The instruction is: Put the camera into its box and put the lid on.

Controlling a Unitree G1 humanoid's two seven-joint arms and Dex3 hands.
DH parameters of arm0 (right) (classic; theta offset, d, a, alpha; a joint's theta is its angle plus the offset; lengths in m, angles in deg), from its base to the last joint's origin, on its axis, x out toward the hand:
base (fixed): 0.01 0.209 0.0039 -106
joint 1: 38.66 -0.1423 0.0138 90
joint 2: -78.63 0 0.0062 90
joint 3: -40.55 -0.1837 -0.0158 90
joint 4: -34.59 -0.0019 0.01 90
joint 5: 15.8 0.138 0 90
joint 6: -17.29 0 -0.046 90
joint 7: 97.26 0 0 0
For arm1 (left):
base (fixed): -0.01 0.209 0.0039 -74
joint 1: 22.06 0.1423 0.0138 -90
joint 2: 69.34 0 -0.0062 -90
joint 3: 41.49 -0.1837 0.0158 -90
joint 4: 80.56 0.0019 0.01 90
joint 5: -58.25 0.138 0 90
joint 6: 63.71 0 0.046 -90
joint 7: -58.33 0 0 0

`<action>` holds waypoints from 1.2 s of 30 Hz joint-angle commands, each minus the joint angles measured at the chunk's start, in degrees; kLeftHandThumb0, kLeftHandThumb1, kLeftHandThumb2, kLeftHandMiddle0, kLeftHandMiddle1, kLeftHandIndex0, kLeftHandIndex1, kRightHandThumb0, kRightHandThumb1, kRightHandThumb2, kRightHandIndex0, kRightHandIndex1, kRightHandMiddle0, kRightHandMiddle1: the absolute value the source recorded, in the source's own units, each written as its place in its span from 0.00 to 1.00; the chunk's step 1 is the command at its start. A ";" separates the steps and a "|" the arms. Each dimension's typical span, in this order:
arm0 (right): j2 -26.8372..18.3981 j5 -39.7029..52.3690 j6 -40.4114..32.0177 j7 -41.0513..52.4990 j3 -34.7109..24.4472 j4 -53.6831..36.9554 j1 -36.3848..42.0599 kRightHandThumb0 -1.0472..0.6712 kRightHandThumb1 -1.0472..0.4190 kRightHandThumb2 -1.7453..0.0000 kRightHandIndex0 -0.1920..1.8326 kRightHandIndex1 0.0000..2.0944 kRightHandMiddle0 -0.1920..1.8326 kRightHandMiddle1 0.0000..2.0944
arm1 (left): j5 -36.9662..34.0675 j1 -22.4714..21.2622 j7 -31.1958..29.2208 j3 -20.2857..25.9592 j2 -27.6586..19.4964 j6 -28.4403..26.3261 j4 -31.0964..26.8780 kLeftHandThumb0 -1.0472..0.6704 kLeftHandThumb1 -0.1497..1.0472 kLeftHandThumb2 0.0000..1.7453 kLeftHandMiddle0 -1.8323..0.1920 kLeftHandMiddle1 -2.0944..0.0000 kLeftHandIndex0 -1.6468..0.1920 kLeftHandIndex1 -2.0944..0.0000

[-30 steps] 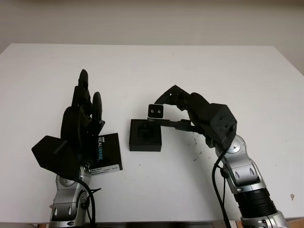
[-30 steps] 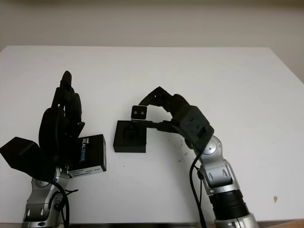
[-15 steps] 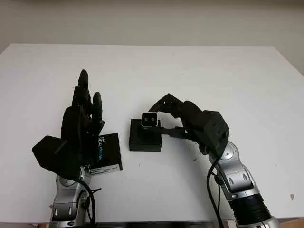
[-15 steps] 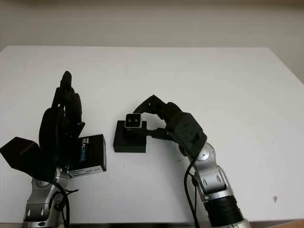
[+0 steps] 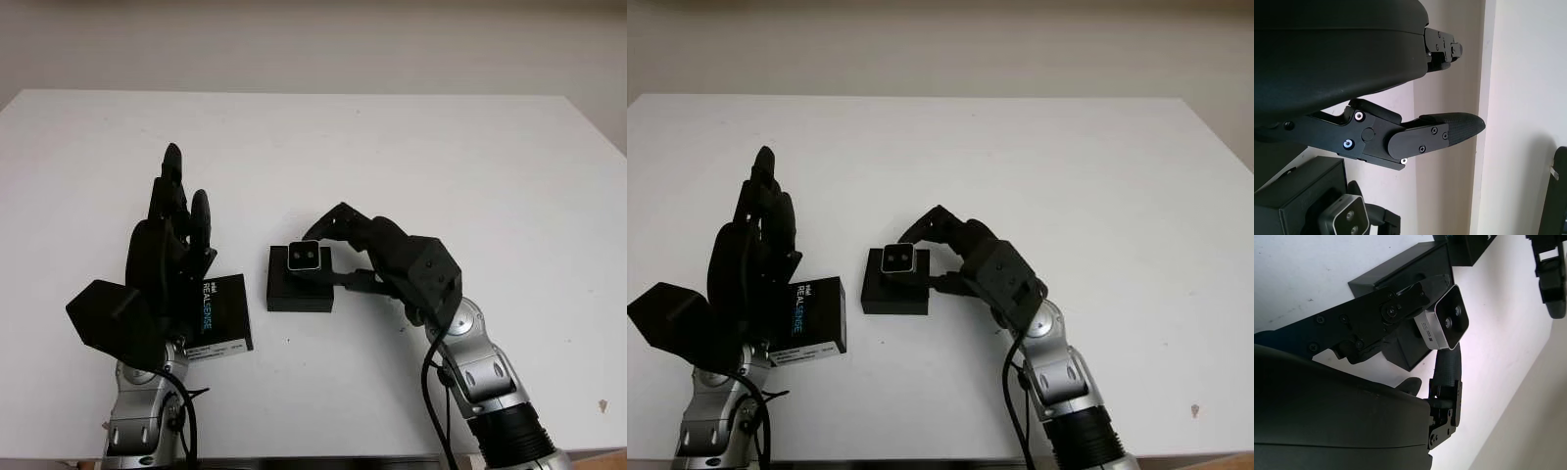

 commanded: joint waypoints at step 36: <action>2.28 0.25 3.40 1.21 1.19 4.77 -1.35 0.38 0.04 0.97 0.13 0.32 0.22 0.82 | -0.42 0.50 -0.71 -0.02 -0.17 -0.06 -0.31 0.27 1.00 0.32 0.90 0.98 0.90 0.97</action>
